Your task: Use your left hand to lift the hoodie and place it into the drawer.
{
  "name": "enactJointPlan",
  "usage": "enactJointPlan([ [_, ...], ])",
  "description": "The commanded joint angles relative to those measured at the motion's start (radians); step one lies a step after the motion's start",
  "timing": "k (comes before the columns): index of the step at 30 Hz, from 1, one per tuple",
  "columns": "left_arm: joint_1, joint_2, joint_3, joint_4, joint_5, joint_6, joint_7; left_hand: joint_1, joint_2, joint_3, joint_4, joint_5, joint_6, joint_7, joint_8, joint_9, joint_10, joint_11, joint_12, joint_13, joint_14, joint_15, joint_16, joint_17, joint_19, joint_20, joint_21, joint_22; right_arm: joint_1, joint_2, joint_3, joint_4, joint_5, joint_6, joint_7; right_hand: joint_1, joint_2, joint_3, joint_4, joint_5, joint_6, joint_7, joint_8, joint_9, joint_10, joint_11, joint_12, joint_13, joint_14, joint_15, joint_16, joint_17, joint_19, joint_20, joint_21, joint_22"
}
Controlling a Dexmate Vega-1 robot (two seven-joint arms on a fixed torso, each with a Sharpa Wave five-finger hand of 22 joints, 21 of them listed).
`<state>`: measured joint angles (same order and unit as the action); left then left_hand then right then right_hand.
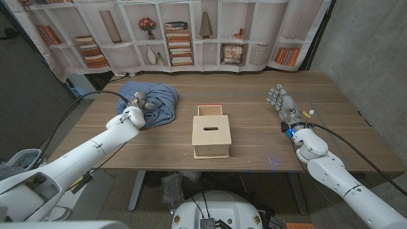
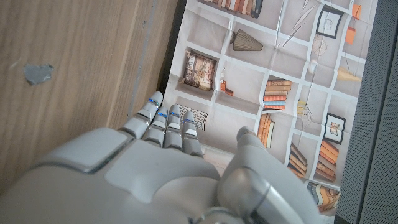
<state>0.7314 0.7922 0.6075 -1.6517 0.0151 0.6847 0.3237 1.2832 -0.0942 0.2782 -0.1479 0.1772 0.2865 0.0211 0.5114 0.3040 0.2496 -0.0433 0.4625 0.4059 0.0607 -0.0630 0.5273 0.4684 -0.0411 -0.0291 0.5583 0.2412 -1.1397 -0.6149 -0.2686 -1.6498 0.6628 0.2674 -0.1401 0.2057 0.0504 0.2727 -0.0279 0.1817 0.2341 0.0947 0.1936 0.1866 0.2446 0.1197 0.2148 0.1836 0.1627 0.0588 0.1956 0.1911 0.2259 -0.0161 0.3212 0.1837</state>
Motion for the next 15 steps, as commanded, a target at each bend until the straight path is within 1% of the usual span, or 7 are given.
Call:
enactJointPlan([
  [1, -0.001, 0.004, 0.000, -0.040, 0.002, 0.022, -0.006, 0.223, 0.234, -0.001, 0.006, 0.001, 0.418, 0.013, 0.010, 0.008, 0.442, -0.025, 0.006, 0.024, 0.801, -0.121, 0.002, 0.022, 0.830, -0.063, 0.089, 0.014, -0.006, -0.003, 0.002, 0.001, 0.006, 0.007, 0.012, -0.004, 0.003, 0.003, -0.008, 0.004, 0.005, 0.001, 0.002, 0.002, 0.009, -0.001, 0.000, 0.003, 0.011, -0.003, 0.001, 0.003, 0.011, 0.003, -0.002, 0.003],
  [6, -0.002, 0.007, 0.001, -0.055, 0.006, 0.024, -0.002, 0.226, 0.234, 0.000, 0.005, 0.002, 0.425, 0.013, 0.014, 0.013, 0.445, -0.027, 0.005, 0.033, 0.810, -0.121, 0.003, 0.026, 0.830, -0.066, 0.105, 0.017, -0.011, 0.000, 0.005, -0.002, 0.011, 0.012, 0.011, -0.004, 0.003, 0.003, -0.008, 0.004, 0.005, 0.002, 0.002, 0.002, 0.009, 0.000, 0.000, 0.003, 0.011, -0.004, 0.001, 0.003, 0.012, 0.004, -0.003, 0.003],
  [8, -0.001, 0.007, -0.001, -0.059, 0.006, 0.025, -0.002, 0.226, 0.232, 0.000, 0.005, 0.003, 0.418, 0.014, 0.011, 0.015, 0.439, -0.023, 0.001, 0.036, 0.809, -0.120, 0.001, 0.028, 0.827, -0.067, 0.110, 0.018, -0.012, 0.000, 0.005, -0.001, 0.010, 0.016, 0.013, -0.004, 0.003, 0.003, -0.008, 0.004, 0.005, 0.002, 0.002, 0.002, 0.009, -0.001, 0.000, 0.003, 0.012, -0.004, 0.001, 0.003, 0.013, 0.003, -0.003, 0.003],
  [11, -0.004, 0.005, 0.000, -0.066, 0.008, 0.031, -0.001, 0.223, 0.230, -0.001, 0.006, 0.002, 0.411, 0.010, 0.007, 0.014, 0.433, -0.025, -0.003, 0.041, 0.805, -0.121, -0.004, 0.030, 0.822, -0.066, 0.118, 0.018, -0.013, -0.002, 0.006, -0.002, 0.009, 0.016, 0.015, -0.004, 0.003, 0.003, -0.009, 0.004, 0.005, 0.001, 0.002, 0.002, 0.008, -0.001, -0.001, 0.003, 0.012, -0.004, 0.001, 0.003, 0.013, 0.003, -0.004, 0.003],
  [15, -0.010, 0.006, 0.002, -0.073, 0.014, 0.031, -0.002, 0.220, 0.229, -0.003, 0.008, 0.002, 0.409, 0.013, 0.004, 0.013, 0.431, -0.023, -0.005, 0.046, 0.806, -0.120, -0.005, 0.033, 0.819, -0.065, 0.126, 0.019, -0.015, -0.003, 0.007, -0.005, 0.008, 0.018, 0.015, -0.004, 0.003, 0.003, -0.009, 0.004, 0.005, 0.001, 0.002, 0.002, 0.009, -0.001, -0.001, 0.003, 0.012, -0.004, 0.001, 0.003, 0.014, 0.003, -0.004, 0.003],
])
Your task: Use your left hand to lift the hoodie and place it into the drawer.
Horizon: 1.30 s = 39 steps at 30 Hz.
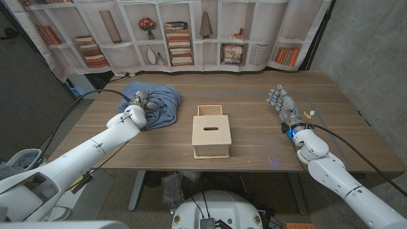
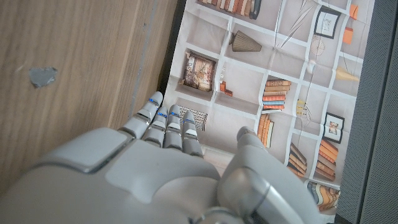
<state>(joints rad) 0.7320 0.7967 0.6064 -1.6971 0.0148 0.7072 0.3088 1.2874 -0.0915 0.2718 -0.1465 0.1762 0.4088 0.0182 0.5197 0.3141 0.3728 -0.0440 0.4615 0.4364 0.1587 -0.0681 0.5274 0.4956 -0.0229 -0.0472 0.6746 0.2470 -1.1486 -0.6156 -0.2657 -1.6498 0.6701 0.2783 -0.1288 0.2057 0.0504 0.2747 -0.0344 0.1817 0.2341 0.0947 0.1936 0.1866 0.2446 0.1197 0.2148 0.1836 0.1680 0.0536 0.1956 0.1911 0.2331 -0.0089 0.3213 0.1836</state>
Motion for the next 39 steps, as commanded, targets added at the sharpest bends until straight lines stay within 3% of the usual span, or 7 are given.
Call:
enactJointPlan([
  [1, -0.011, 0.001, 0.004, -0.029, 0.016, 0.010, 0.014, 0.215, 0.226, 0.003, 0.007, 0.003, 0.287, 0.015, -0.004, 0.004, 0.306, -0.023, -0.005, 0.016, 0.708, -0.115, -0.006, 0.006, 0.801, -0.048, 0.010, 0.013, -0.008, 0.000, 0.005, -0.007, 0.004, 0.007, 0.000, -0.004, 0.003, 0.001, -0.003, 0.004, 0.005, 0.001, 0.002, 0.002, 0.009, -0.001, 0.000, 0.003, 0.007, 0.001, 0.001, 0.003, 0.006, -0.004, -0.004, 0.004],
  [28, -0.021, 0.003, -0.015, -0.086, 0.042, 0.031, 0.032, 0.212, 0.227, 0.006, 0.009, 0.004, 0.298, 0.015, -0.003, 0.010, 0.322, -0.026, -0.010, 0.043, 0.722, -0.108, -0.013, 0.019, 0.790, -0.049, 0.060, 0.012, -0.007, 0.000, 0.004, -0.017, -0.002, 0.008, 0.001, -0.005, 0.004, -0.001, -0.005, 0.004, 0.005, 0.001, 0.002, 0.002, 0.009, -0.002, -0.001, 0.003, 0.009, 0.001, 0.001, 0.003, 0.010, -0.005, -0.010, 0.004],
  [39, 0.034, 0.016, -0.075, -0.101, 0.014, -0.003, 0.076, 0.207, 0.228, 0.009, 0.011, 0.004, 0.304, 0.016, -0.005, 0.010, 0.331, -0.028, -0.012, 0.055, 0.729, -0.105, -0.018, 0.023, 0.784, -0.050, 0.080, 0.008, 0.002, -0.001, 0.001, -0.014, -0.002, 0.003, 0.004, -0.004, 0.005, 0.000, -0.006, 0.004, 0.005, 0.002, 0.002, 0.002, 0.009, -0.005, -0.001, 0.003, 0.009, 0.000, 0.001, 0.003, 0.012, -0.005, -0.012, 0.004],
])
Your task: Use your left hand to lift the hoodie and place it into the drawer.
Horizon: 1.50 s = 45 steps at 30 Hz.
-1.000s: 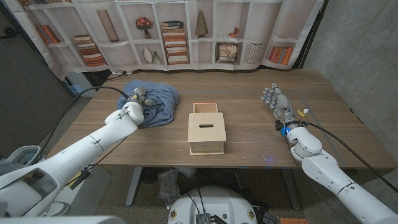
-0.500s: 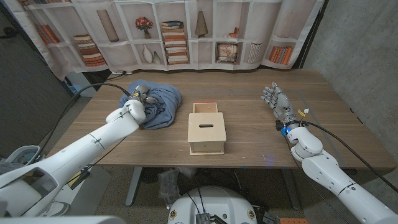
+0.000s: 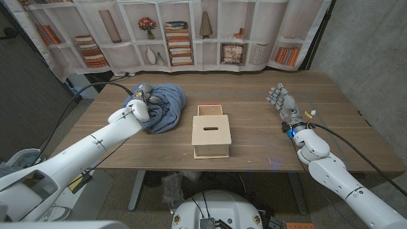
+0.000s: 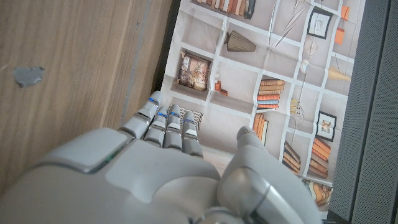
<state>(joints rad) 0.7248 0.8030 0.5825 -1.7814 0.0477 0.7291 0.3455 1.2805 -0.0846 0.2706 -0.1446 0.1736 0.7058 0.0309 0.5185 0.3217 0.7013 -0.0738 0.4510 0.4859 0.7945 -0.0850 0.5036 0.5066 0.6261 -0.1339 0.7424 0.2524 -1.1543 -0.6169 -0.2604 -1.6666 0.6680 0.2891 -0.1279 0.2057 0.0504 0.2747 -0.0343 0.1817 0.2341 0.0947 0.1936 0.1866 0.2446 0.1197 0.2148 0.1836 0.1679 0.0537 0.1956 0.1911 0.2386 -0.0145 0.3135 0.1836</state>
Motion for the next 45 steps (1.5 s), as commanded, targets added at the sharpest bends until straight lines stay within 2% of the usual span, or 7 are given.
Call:
enactJointPlan([
  [1, 0.045, 0.010, -0.057, -0.020, -0.021, -0.022, 0.044, 0.214, 0.220, 0.010, 0.009, 0.007, 0.008, 0.001, -0.003, 0.002, 0.002, 0.002, -0.003, 0.007, 0.093, -0.088, 0.005, 0.012, 0.135, 0.036, 0.015, 0.002, 0.009, -0.001, -0.004, 0.003, -0.003, -0.007, 0.005, -0.004, 0.005, -0.001, -0.006, 0.004, 0.004, 0.002, 0.002, 0.002, 0.009, -0.005, -0.001, 0.003, 0.009, 0.000, 0.001, 0.003, 0.007, 0.001, -0.005, 0.004],
  [8, 0.064, 0.018, -0.085, -0.044, -0.034, -0.021, 0.064, 0.212, 0.220, 0.012, 0.010, 0.007, 0.014, 0.003, -0.003, 0.002, 0.012, 0.002, -0.002, 0.013, 0.098, -0.088, 0.003, 0.014, 0.135, 0.035, 0.026, 0.000, 0.008, 0.000, -0.003, 0.005, -0.004, 0.003, 0.007, -0.005, 0.005, -0.001, -0.006, 0.004, 0.005, 0.002, 0.002, 0.002, 0.010, -0.003, -0.001, 0.003, 0.009, 0.000, 0.001, 0.003, 0.008, 0.000, -0.006, 0.004],
  [16, 0.059, 0.022, -0.088, -0.069, -0.032, -0.005, 0.068, 0.209, 0.221, 0.014, 0.011, 0.007, 0.018, 0.005, -0.004, 0.002, 0.014, 0.002, -0.006, 0.019, 0.101, -0.089, 0.000, 0.015, 0.132, 0.035, 0.038, -0.003, 0.003, 0.002, 0.004, 0.007, 0.004, 0.012, 0.012, -0.005, 0.005, -0.001, -0.007, 0.004, 0.005, 0.003, 0.002, 0.002, 0.009, -0.004, -0.001, 0.003, 0.010, 0.001, 0.000, 0.003, 0.008, 0.000, -0.008, 0.004],
  [45, 0.093, 0.056, -0.130, -0.233, -0.007, 0.069, 0.098, 0.195, 0.218, 0.023, 0.013, 0.006, 0.025, 0.006, -0.007, 0.006, 0.026, 0.005, -0.019, 0.043, 0.117, -0.091, -0.012, 0.019, 0.127, 0.031, 0.082, -0.019, -0.049, -0.019, 0.028, -0.035, 0.001, 0.036, 0.013, -0.006, 0.006, -0.002, -0.009, 0.004, 0.005, 0.002, 0.002, 0.002, 0.010, -0.002, -0.001, 0.003, 0.010, 0.002, 0.000, 0.003, 0.011, 0.001, -0.014, 0.004],
])
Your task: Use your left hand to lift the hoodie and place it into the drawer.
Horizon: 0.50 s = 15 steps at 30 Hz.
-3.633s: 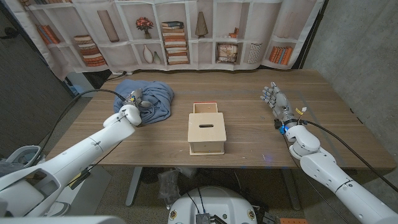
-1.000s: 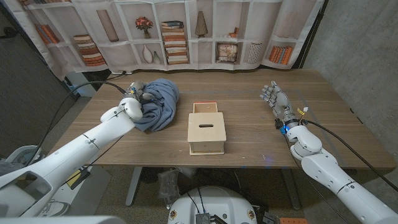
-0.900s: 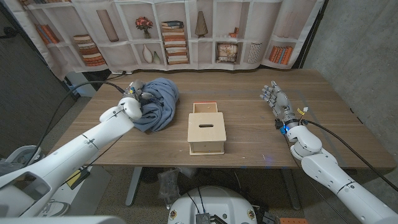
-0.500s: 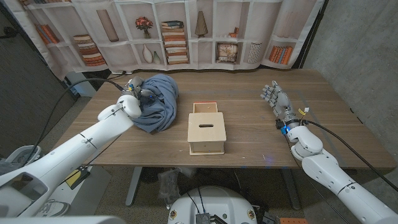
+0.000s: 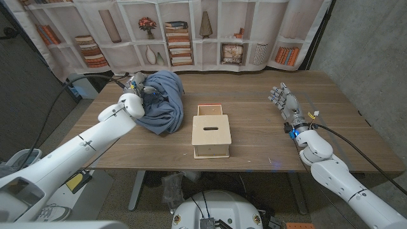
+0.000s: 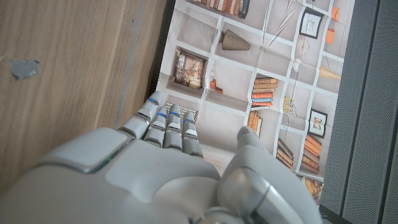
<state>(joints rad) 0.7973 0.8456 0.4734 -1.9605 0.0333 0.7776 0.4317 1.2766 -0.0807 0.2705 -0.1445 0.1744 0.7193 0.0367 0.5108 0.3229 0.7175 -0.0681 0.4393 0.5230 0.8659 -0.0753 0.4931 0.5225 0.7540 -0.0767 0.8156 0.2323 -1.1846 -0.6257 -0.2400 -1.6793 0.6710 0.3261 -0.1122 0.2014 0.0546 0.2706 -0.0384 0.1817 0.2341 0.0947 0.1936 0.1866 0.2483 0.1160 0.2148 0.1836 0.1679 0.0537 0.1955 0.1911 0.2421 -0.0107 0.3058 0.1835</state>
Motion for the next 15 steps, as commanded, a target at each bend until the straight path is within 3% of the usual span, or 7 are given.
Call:
enactJointPlan([
  [1, 0.022, 0.011, -0.023, -0.057, 0.006, 0.027, 0.015, 0.199, 0.214, 0.024, 0.013, 0.005, 0.013, 0.002, 0.001, 0.005, 0.011, -0.002, -0.007, 0.007, 0.046, -0.100, -0.001, 0.003, -0.002, -0.026, 0.010, 0.001, -0.020, -0.012, 0.008, -0.026, -0.004, -0.003, -0.005, -0.002, 0.002, 0.002, -0.005, 0.004, 0.005, 0.002, 0.002, 0.002, 0.007, 0.003, -0.001, 0.003, 0.010, 0.001, 0.000, 0.003, 0.007, -0.003, -0.007, 0.004],
  [15, 0.036, 0.017, -0.048, -0.062, 0.000, 0.001, 0.023, 0.199, 0.214, 0.030, 0.011, 0.006, 0.018, 0.000, 0.000, 0.006, 0.015, -0.002, -0.013, 0.017, 0.052, -0.103, -0.005, 0.006, -0.005, -0.027, 0.027, -0.007, -0.026, -0.017, 0.009, -0.049, -0.014, -0.020, -0.022, -0.002, 0.003, 0.001, -0.006, 0.004, 0.006, 0.004, 0.002, 0.002, 0.008, 0.002, -0.001, 0.003, 0.011, 0.002, 0.000, 0.003, 0.009, -0.003, -0.010, 0.005],
])
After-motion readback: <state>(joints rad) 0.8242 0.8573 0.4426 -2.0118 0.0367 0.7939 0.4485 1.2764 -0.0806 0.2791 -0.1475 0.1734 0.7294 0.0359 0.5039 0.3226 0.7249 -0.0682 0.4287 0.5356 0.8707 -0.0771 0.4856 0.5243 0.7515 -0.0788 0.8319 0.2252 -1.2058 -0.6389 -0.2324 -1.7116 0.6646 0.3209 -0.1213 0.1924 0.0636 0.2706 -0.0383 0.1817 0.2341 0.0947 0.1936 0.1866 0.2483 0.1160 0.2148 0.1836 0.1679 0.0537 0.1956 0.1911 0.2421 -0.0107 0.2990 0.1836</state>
